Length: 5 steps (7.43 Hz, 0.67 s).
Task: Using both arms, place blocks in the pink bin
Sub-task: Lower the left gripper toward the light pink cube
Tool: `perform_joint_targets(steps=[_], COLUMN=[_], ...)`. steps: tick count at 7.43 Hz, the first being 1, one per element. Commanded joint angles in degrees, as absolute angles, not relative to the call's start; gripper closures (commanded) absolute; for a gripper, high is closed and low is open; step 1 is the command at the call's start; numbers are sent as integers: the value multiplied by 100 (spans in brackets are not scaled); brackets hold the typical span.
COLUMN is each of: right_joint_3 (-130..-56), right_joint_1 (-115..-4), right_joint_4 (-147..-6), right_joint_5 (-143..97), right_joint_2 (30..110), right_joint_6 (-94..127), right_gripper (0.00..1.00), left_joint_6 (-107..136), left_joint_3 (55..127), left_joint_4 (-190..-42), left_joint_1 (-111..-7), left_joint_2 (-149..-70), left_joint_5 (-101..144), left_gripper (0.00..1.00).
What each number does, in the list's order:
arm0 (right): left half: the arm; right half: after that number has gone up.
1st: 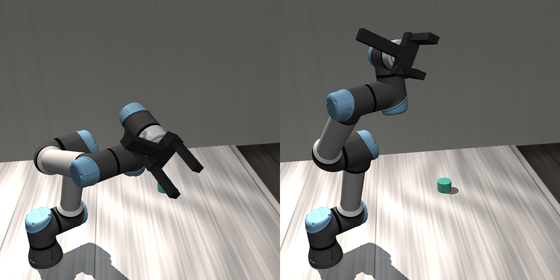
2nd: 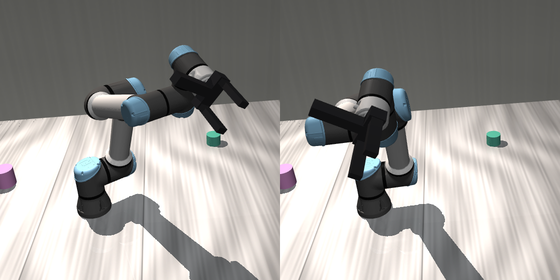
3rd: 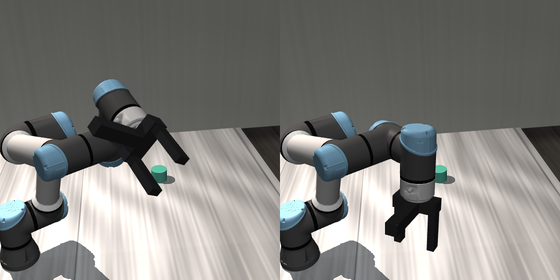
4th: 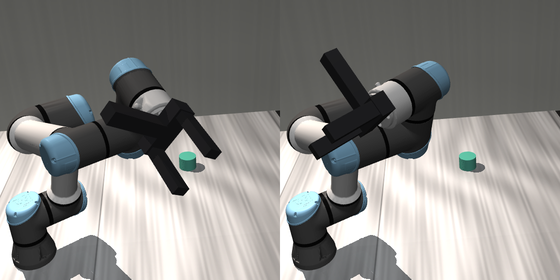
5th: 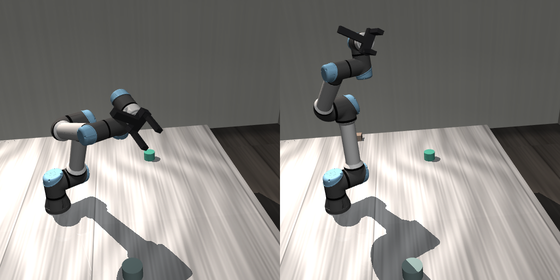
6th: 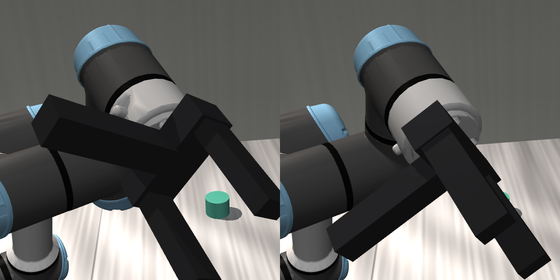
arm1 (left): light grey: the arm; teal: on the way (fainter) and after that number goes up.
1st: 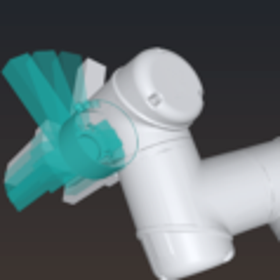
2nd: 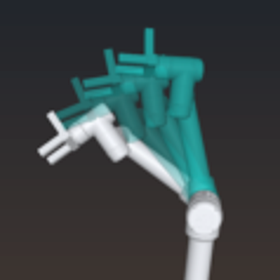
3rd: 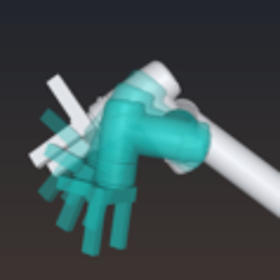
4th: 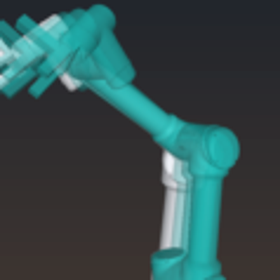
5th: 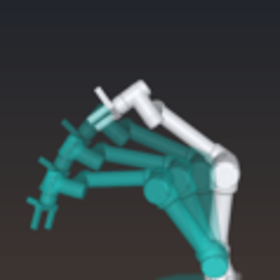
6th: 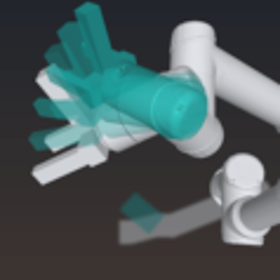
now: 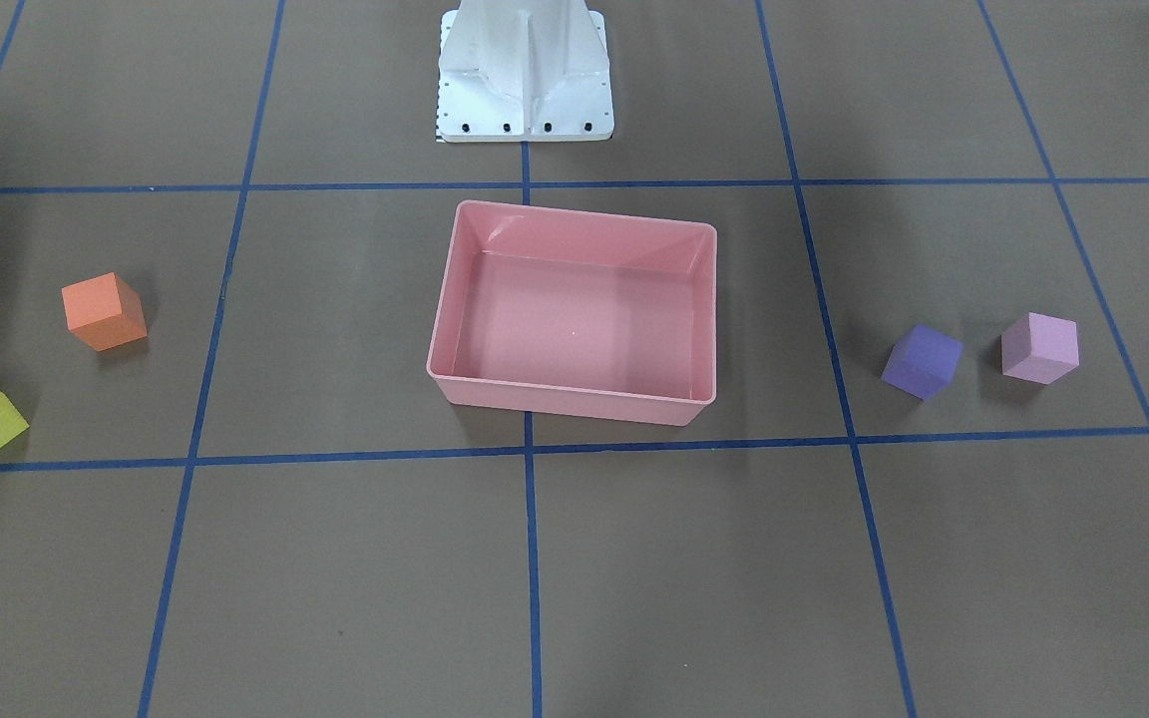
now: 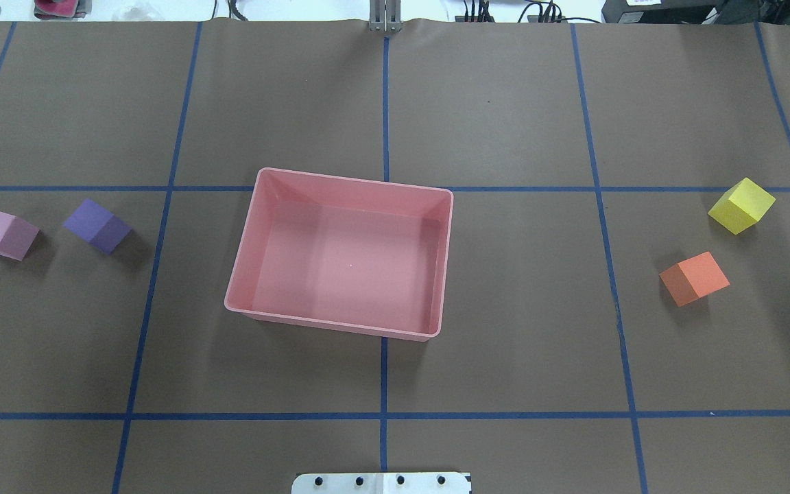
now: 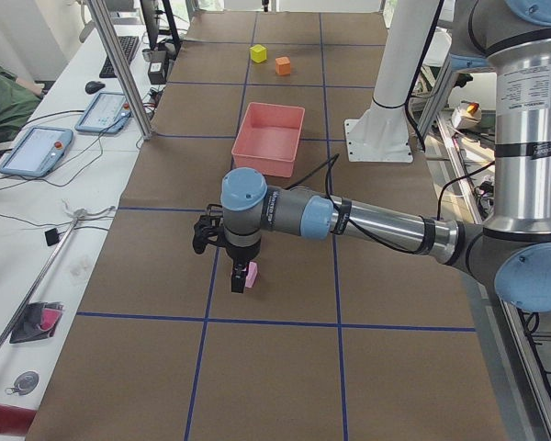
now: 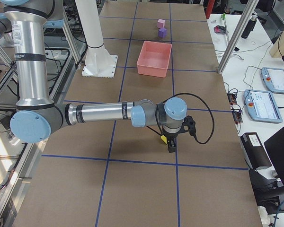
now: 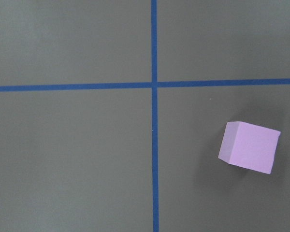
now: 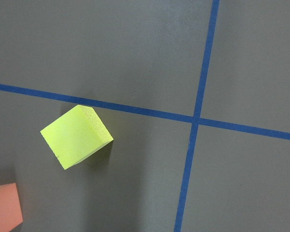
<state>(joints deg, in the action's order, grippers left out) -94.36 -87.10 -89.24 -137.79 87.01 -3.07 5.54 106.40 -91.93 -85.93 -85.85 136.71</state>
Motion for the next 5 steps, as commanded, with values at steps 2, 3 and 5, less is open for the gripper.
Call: perform_joint_targets(steps=[2, 3, 5], right_joint_3=[-9291, -9290, -9273], right_joint_1=[-8701, -8701, -8701], right_joint_4=[-8921, -8921, -8930], right_joint_5=[-13799, -13790, -13842], right_joint_2=[8604, 8604, 8604], right_joint_6=[-316, -316, -308], right_gripper=[0, 0, 0], left_joint_6=[763, 1426, 2641], left_joint_3=[10030, 9994, 9984], left_joint_4=[-9832, -10505, -11448], left_joint_1=[-8026, -7824, -6983], left_joint_2=[-8833, -8790, -8667], left_joint_5=[13826, 13660, 12917], left_gripper=[0, 0, 0])
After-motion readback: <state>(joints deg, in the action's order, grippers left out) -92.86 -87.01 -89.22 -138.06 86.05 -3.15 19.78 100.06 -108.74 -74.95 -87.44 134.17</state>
